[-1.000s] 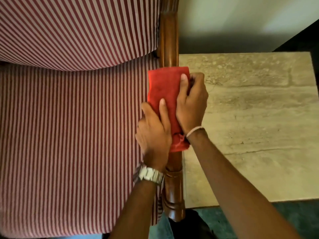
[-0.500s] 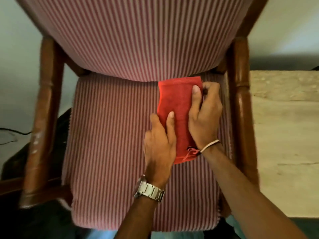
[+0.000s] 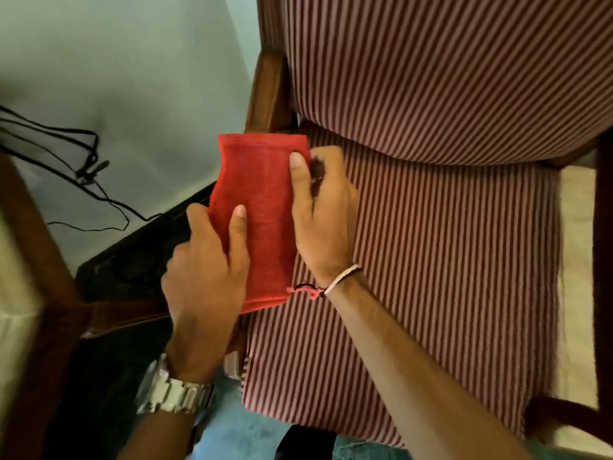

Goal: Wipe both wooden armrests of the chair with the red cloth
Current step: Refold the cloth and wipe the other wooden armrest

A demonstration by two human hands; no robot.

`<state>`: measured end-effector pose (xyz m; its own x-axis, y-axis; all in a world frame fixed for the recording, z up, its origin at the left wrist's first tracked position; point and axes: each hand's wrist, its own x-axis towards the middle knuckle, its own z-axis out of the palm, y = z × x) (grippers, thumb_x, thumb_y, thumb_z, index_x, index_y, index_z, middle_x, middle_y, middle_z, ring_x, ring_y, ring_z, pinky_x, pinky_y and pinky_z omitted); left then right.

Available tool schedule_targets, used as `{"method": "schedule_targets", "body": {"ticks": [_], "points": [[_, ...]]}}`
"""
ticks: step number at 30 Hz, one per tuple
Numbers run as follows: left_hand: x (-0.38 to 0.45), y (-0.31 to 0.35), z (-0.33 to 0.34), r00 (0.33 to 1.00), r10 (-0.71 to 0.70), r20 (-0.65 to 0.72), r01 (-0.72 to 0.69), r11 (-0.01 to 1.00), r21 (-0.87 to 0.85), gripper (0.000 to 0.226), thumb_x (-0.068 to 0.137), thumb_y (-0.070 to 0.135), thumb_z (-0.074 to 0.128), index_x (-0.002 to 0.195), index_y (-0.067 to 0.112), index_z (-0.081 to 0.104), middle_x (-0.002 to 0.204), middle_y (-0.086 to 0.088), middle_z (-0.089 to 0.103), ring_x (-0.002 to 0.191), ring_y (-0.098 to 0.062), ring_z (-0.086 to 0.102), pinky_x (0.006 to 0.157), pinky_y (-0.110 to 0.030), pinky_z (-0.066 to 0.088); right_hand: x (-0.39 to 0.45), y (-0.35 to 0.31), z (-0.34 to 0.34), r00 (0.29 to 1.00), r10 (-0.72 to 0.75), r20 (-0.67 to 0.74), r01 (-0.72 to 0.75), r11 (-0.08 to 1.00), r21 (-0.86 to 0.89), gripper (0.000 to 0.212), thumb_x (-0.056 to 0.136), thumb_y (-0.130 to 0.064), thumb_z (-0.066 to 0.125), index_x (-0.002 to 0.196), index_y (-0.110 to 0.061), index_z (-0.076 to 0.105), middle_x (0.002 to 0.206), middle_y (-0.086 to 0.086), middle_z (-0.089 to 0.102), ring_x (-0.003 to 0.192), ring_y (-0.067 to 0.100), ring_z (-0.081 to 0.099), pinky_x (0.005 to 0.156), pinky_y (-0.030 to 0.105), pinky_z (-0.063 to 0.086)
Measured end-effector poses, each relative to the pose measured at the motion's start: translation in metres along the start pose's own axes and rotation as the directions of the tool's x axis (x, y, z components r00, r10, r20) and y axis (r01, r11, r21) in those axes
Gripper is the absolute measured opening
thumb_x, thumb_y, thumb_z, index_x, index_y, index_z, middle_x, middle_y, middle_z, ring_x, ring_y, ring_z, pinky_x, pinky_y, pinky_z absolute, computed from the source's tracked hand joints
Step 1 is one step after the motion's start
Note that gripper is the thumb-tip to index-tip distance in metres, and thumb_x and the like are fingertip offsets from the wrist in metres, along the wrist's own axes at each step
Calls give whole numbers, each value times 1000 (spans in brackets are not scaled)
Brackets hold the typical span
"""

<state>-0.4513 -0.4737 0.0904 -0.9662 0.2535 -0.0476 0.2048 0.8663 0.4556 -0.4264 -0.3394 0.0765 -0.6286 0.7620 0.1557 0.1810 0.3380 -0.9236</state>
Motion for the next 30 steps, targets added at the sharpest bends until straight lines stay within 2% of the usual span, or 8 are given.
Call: {"method": "schedule_targets", "body": {"ticks": [7, 11, 15, 17, 18, 20, 22, 30], "points": [[36, -47, 33, 991, -23, 129, 5, 990, 138, 43, 101, 60, 26, 105, 19, 33, 80, -2, 52, 68, -25, 51, 68, -41, 42, 3, 35, 51, 960, 231, 158, -236, 972, 12, 22, 103, -27, 58, 109, -6, 60, 80, 8, 68, 65, 15, 63, 62, 39, 57], [38, -56, 41, 996, -11, 91, 1, 994, 108, 49, 100, 62, 29, 121, 19, 35, 105, -15, 59, 92, -35, 61, 74, -49, 48, 4, 54, 42, 929, 315, 195, -329, 943, 44, 35, 101, -37, 61, 126, -13, 58, 87, -11, 67, 73, -2, 68, 61, 15, 58], [47, -52, 37, 985, 170, 34, -173, 973, 152, 62, 103, 41, 45, 155, 19, 21, 150, -20, 39, 135, -35, 43, 108, -49, 43, -25, 99, 1, 972, 163, 169, -99, 938, -334, 46, 105, -43, 51, 140, -14, 52, 133, 3, 62, 121, 12, 61, 102, 24, 52], [52, -46, 35, 961, 258, 95, -263, 964, 34, 60, 105, 39, 36, 160, 26, 17, 167, -1, 17, 154, -12, 15, 124, -29, 19, -47, 131, -17, 955, 156, 251, 23, 806, -591, 53, 107, -42, 47, 148, -10, 46, 149, 12, 51, 139, 24, 51, 117, 37, 43], [52, -43, 35, 933, 329, 145, -333, 943, 2, 60, 105, 44, 26, 161, 24, 18, 170, 0, 7, 155, -11, 8, 124, -30, 16, -60, 147, -23, 934, 199, 297, 59, 735, -675, 56, 107, -43, 45, 151, -9, 42, 156, 14, 45, 146, 28, 44, 122, 42, 38], [49, -38, 38, 852, 449, 270, -472, 881, 23, 76, 98, 58, 17, 160, 14, 18, 169, -7, -7, 154, -34, 13, 115, -57, 30, -84, 175, -27, 893, 252, 373, 132, 646, -752, 62, 108, -43, 42, 157, -7, 35, 167, 16, 30, 156, 31, 28, 127, 48, 30], [48, -32, 42, 825, 448, 344, -488, 872, 34, 82, 87, 49, 21, 159, 9, 17, 168, -10, -7, 154, -39, 10, 109, -72, 37, -101, 195, -26, 877, 246, 412, 197, 599, -776, 64, 109, -43, 34, 161, -7, 25, 171, 14, 17, 160, 29, 14, 129, 50, 24], [61, -44, 70, 832, 479, 280, -543, 808, 229, 73, 103, 50, 23, 160, 6, 9, 169, -13, 2, 158, -26, 3, 128, -48, 12, -107, 219, -15, 894, 221, 390, 237, 506, -829, 72, 105, -52, 29, 163, -10, 18, 172, 12, 14, 161, 24, 11, 131, 42, 8]]}}
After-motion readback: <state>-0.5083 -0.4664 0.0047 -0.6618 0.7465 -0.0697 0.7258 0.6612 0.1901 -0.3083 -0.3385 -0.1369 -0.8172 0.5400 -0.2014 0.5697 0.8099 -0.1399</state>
